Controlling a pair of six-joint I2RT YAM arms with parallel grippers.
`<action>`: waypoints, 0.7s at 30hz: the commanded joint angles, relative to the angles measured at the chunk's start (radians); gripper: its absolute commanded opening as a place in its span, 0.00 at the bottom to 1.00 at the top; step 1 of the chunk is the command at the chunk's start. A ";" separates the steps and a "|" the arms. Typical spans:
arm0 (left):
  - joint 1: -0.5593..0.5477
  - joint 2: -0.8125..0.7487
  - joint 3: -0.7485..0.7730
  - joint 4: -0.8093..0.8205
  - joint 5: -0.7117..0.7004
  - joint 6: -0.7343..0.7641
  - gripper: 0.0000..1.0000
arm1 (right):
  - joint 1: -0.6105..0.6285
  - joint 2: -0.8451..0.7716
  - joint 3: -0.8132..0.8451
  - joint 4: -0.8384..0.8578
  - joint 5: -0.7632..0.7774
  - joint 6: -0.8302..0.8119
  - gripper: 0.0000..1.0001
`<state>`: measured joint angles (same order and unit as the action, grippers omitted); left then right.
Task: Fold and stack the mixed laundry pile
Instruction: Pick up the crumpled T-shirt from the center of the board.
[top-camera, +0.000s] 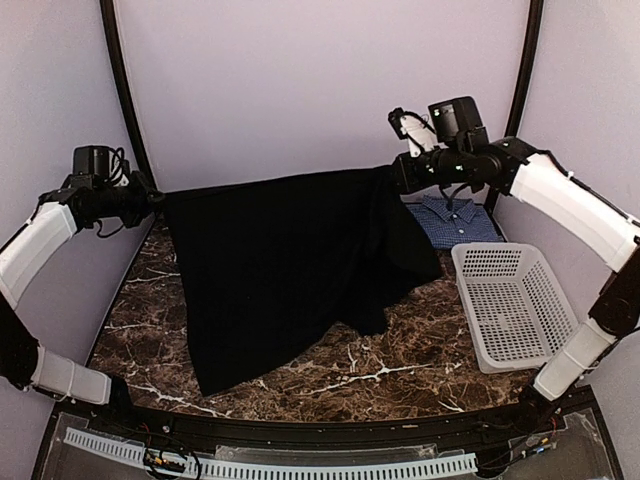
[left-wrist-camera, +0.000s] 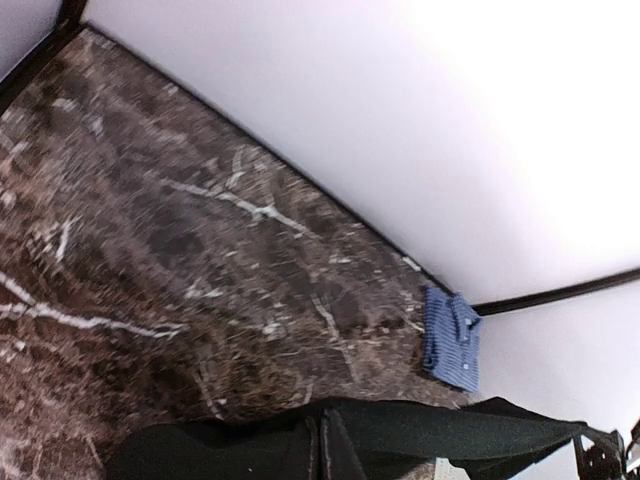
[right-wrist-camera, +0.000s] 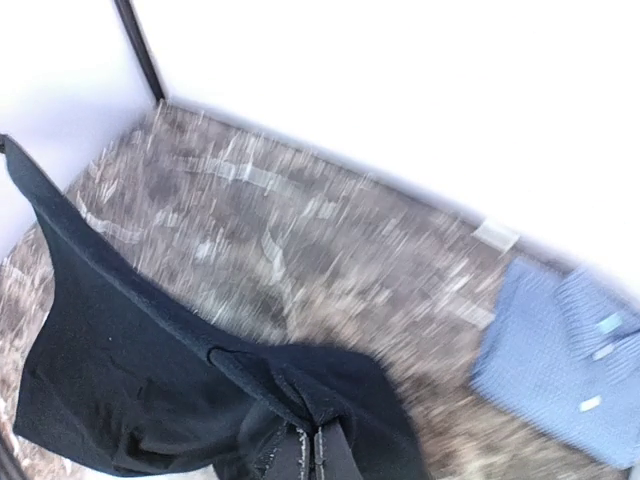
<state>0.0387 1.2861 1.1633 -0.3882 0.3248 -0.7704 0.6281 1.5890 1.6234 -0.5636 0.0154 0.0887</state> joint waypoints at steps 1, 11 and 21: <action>-0.007 -0.083 0.115 0.051 0.129 0.096 0.00 | 0.004 -0.086 0.097 -0.090 0.190 -0.153 0.00; -0.031 -0.307 0.213 0.032 0.240 0.139 0.00 | 0.237 -0.349 0.204 -0.176 0.482 -0.262 0.00; -0.032 -0.411 0.380 -0.066 0.152 0.106 0.00 | 0.576 -0.365 0.396 -0.167 0.747 -0.410 0.00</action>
<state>0.0017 0.8845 1.4761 -0.4152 0.5575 -0.6579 1.1316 1.1812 1.9327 -0.7715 0.5747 -0.2180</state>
